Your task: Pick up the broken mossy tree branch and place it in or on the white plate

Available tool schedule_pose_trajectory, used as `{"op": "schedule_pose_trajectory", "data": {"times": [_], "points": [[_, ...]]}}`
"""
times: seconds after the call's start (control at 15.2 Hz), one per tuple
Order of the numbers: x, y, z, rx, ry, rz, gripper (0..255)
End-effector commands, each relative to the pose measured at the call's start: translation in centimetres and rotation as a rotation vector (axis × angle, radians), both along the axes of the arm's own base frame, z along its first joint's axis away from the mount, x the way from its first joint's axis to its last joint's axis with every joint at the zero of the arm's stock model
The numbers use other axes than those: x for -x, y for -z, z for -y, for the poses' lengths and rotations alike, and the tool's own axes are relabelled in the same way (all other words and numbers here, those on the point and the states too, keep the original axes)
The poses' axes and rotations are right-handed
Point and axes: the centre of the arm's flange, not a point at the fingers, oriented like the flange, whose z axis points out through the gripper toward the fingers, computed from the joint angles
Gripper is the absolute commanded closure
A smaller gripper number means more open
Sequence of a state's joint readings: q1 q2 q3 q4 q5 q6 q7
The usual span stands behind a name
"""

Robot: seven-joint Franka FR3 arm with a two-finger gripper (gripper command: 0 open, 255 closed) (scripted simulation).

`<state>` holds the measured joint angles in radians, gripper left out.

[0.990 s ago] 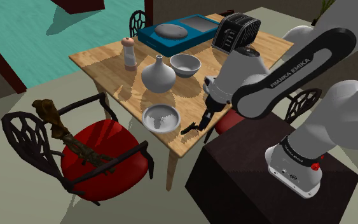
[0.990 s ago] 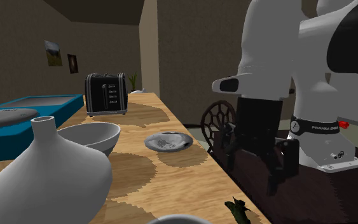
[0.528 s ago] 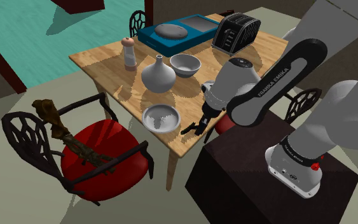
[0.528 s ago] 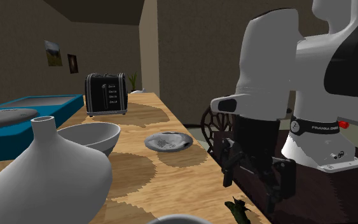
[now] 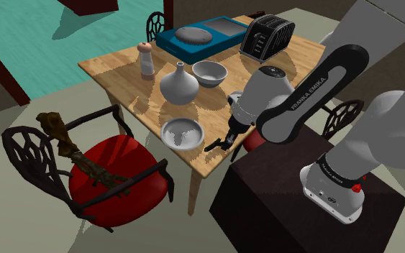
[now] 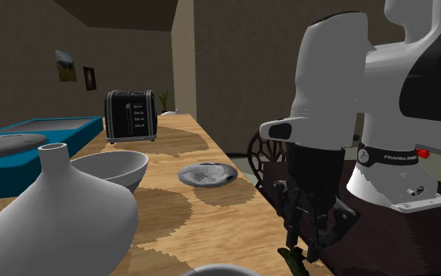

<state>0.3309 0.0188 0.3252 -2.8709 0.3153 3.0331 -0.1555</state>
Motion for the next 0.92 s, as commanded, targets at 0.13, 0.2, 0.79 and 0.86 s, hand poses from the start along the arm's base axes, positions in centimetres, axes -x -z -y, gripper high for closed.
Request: {"op": "schedule_pose_trajectory", "data": {"times": [0.13, 0.2, 0.79, 0.86], "points": [[0.0, 0.0, 0.0, 0.000, 0.000, 0.000, 255], [0.0, 0.0, 0.0, 0.000, 0.000, 0.000, 255], [0.0, -2.6, 0.0, 0.000, 0.000, 0.000, 255], [0.0, -3.2, 0.0, 0.000, 0.000, 0.000, 255]]}}
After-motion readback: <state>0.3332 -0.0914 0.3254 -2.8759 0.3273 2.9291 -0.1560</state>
